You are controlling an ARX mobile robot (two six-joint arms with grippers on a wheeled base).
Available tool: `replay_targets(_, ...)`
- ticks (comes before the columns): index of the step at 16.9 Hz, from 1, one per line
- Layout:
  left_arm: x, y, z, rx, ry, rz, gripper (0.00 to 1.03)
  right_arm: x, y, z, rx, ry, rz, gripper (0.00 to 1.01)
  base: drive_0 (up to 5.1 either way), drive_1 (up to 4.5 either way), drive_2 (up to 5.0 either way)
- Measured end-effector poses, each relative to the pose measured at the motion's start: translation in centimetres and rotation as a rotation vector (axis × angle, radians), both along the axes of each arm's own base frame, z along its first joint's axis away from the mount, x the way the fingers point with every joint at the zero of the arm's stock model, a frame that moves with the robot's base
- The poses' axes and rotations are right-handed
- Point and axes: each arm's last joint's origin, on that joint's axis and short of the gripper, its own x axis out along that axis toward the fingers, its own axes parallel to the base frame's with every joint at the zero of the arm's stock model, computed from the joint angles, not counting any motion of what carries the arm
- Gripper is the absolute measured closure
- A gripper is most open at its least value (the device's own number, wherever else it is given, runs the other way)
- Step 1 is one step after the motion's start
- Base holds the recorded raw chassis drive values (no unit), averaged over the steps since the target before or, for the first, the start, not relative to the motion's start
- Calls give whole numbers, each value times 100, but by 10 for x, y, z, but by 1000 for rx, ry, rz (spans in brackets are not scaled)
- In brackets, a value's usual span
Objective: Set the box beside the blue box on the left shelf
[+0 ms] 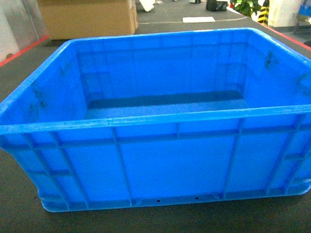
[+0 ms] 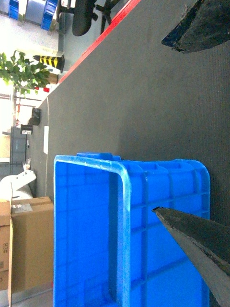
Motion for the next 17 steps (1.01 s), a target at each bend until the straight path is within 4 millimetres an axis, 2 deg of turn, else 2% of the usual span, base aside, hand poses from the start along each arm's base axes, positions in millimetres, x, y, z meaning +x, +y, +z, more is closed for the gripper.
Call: replay_targets(17,0,0,0,0,0,0,5,0,0,0,0,0,0,3,0,0,0)
